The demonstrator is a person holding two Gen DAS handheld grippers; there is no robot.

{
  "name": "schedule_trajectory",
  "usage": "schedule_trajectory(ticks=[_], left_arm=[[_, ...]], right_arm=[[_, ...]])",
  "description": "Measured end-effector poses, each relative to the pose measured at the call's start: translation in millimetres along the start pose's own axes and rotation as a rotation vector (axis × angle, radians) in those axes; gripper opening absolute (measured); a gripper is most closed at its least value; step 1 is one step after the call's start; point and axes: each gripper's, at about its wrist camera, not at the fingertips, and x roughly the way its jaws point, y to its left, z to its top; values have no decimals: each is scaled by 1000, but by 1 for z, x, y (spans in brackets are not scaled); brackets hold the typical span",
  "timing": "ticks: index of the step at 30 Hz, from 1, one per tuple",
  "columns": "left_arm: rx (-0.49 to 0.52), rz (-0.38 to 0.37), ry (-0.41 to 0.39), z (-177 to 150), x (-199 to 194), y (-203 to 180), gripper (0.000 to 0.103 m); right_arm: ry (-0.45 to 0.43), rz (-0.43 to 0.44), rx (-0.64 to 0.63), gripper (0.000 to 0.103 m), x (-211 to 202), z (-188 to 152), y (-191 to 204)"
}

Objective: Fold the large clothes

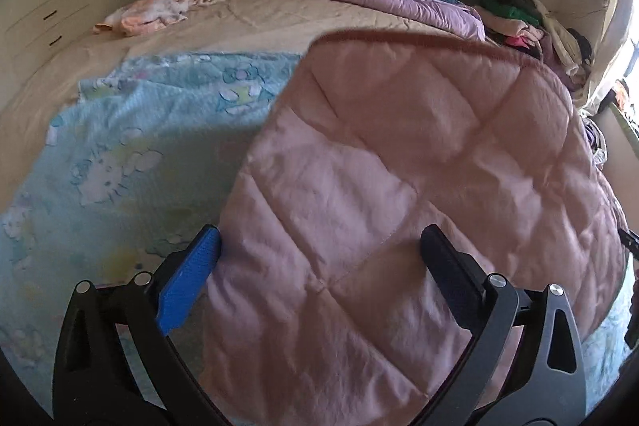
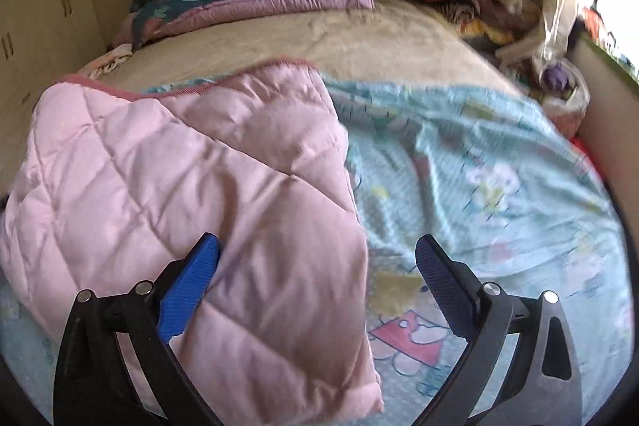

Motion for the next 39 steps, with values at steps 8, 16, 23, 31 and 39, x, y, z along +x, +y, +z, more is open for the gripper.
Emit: schedule_trajectory(ticks=[8,16,23,31,39], left_arm=[[61,97,-34,20,7,-20,10],[85,189,0,47,52,-25,11],[81,210,33,58,77,-26,14],[52,174,-2,55,51,-24,56],[53,127,-49,39,5,-34,92]], right_arm=[[-31,86,81,20,21,26,12],[2,-40,104,18,59,61,19],[41,-65,129,19,91,61,12],[32,-4,243,76,63,55,-7],[-74,122,323,98,-7,28,-19]])
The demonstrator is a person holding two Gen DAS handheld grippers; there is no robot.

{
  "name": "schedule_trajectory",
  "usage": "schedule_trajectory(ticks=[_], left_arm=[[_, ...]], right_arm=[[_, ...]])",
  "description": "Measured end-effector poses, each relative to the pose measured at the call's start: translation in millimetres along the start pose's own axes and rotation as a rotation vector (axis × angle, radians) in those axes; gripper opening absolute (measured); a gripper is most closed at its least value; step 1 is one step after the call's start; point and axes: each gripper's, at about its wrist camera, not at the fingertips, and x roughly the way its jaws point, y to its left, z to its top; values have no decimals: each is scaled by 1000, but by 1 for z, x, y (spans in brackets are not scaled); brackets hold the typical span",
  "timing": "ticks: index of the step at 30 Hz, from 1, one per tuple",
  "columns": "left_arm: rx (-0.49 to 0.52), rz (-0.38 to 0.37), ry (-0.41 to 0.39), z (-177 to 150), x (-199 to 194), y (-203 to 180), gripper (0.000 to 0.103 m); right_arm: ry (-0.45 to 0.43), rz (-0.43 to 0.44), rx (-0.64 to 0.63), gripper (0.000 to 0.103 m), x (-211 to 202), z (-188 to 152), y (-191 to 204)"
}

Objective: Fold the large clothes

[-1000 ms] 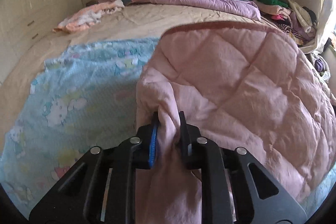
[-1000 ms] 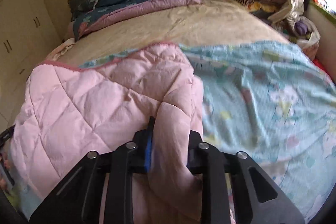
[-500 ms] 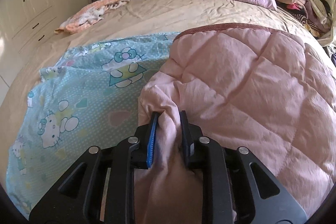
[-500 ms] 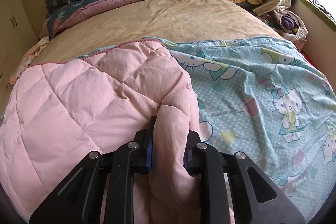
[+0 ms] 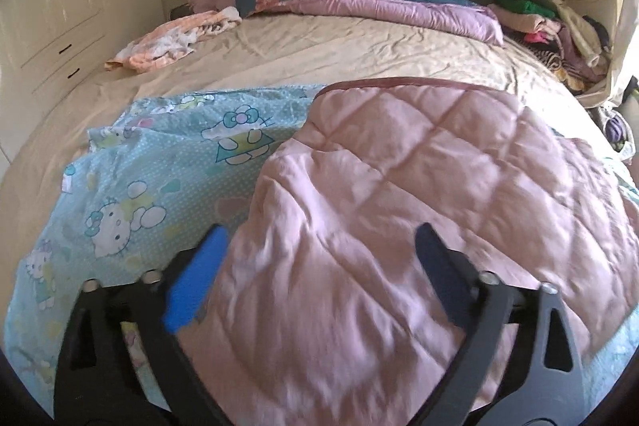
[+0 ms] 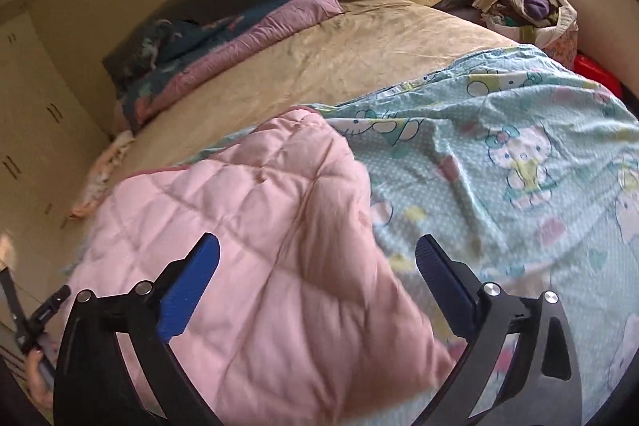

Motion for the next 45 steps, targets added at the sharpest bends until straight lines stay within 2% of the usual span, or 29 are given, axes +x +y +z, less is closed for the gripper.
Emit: schedule_trajectory(ticks=[10,24,27,30,35,41,45], left_arm=[[-67,-25,15,-28,-40,9,93],[-152,-41,61,-74,-62,22,94],[-226,-97,91,-89,-60,28,93],[-350,-226,130,-101,-52,38,93],[-524,-364,206,-111,-23,47,93],[-613,-404,208,-100,4,47,93],[-636,-381,208,-93,21,48,95]], right_arm=[[-5,0,-48,99,-45,-38,10],[54,-3,44,99,-46,-84,1],[61,4,72,99,-45,-88,-2],[70,13,98,99,-42,-89,-4],[96,40,150,99,-30,-87,-6],[128,56,262,99,-5,-85,-20],[128,96,316,99,8,-84,-27]])
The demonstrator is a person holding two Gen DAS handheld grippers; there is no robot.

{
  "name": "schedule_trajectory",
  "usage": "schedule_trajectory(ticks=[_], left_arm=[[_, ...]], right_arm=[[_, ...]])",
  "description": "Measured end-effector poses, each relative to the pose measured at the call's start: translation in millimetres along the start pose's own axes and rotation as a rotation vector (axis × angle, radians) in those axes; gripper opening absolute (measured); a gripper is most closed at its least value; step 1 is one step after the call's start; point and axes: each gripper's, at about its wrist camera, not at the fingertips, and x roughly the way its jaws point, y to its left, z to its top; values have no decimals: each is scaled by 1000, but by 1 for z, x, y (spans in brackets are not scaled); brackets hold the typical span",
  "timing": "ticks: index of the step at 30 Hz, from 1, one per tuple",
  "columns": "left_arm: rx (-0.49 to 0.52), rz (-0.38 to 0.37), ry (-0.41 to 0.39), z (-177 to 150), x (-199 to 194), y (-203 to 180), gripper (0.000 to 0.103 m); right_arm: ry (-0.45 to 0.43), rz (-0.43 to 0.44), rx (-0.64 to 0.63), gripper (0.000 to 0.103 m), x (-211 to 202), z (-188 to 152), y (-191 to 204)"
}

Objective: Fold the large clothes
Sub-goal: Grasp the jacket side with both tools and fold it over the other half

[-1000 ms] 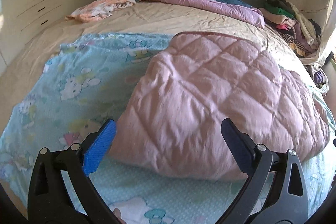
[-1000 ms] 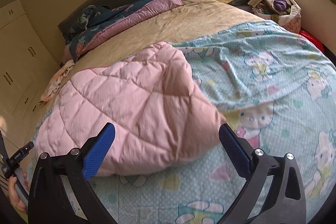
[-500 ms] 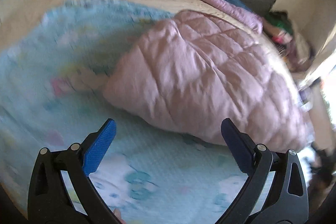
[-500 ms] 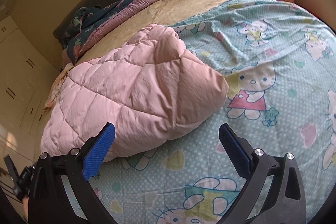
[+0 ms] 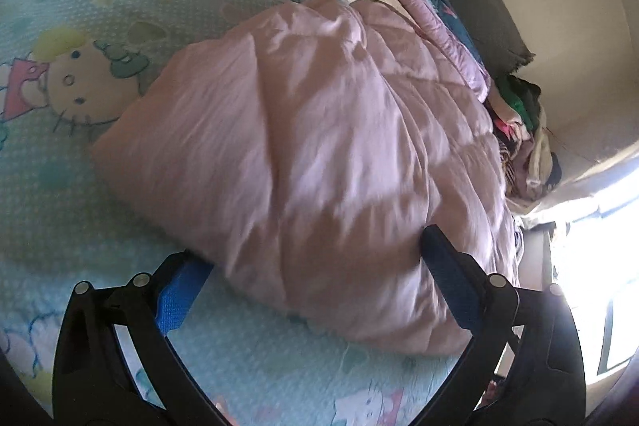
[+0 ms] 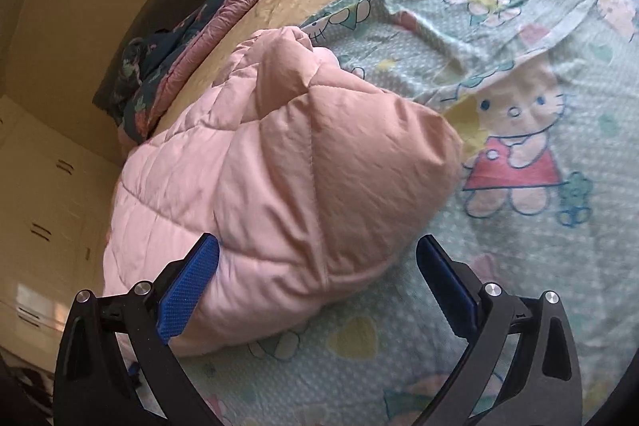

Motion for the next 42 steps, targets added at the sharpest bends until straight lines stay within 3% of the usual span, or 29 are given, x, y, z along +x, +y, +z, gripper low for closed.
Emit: schedule_trajectory(ticks=[11,16,23,33,42], left_arm=[[-54,-17,-31,17,30,6,95],[-33,-2,-62,19,34,4,95],[12,28,-80,23,32,-5,91],[178,86,-125,25,16,-38,55],[291,109,-157,27,4,-61,39]], right_arm=[[-17,73,35,99,32,13,-4],[-34,94,7,97,39,16,0],[-56,125,-85,64,36,15,14],[-103,49,-278,44,22,14,52],[-116,1,-353,38,16,15,72]])
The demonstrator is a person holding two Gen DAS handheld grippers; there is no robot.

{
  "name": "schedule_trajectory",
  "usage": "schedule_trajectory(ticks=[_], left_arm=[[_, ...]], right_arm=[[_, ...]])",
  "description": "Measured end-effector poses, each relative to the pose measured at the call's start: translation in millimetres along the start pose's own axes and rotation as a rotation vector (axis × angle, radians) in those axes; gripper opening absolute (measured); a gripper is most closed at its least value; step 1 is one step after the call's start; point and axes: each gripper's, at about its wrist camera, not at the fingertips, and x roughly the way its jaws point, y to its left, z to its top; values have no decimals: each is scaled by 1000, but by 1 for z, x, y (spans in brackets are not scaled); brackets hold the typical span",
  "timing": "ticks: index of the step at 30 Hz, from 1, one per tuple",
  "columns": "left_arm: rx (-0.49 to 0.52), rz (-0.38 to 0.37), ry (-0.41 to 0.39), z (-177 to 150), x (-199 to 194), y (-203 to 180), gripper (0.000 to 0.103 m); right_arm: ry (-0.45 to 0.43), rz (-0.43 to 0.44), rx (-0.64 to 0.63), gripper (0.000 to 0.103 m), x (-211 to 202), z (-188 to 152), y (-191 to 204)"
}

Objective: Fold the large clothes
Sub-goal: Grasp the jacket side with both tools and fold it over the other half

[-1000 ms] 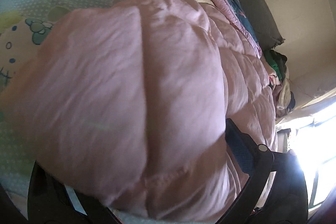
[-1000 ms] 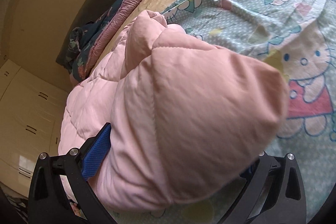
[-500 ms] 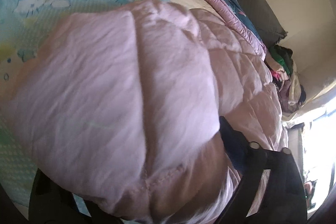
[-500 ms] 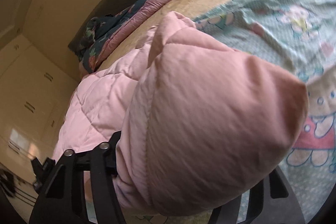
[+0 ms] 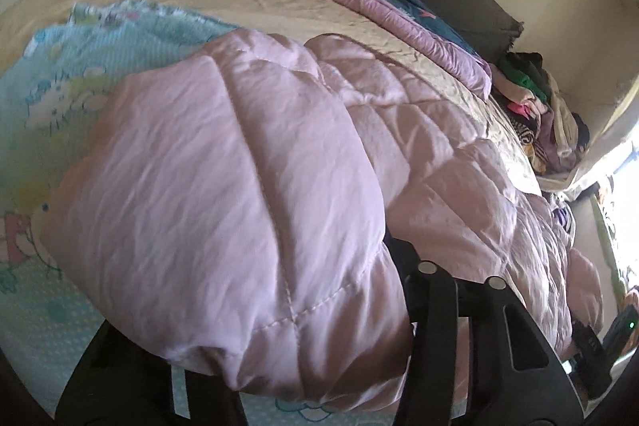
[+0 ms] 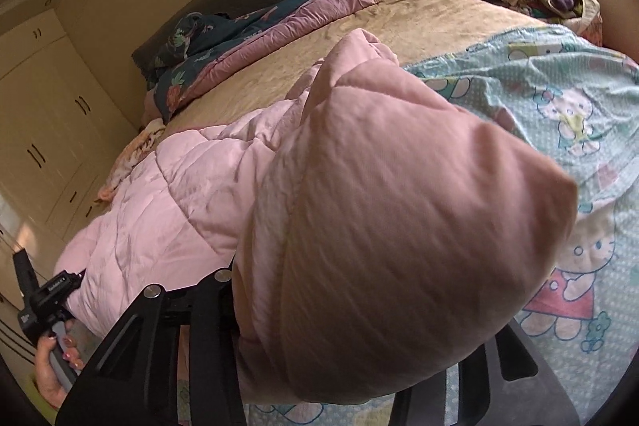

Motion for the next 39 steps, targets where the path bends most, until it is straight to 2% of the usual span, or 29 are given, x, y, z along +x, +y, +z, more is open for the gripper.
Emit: schedule_trajectory(ticks=[6,13,23,39], left_arm=[[43,-1,-24,12,-17,-13,34],[95,-15,-79,17,-58,-29,32],[131,-10,-70,-15,-94,-21,32],[169,6,-61,-61,-126,1,32]], right_arm=[[-24,-9,-108,33,-18,12,25],[-86,38,-214,31,-60,24,55],[-71,44,-247,31,-102,-10,54],[-40,20,-193,32,-130,-63,38]])
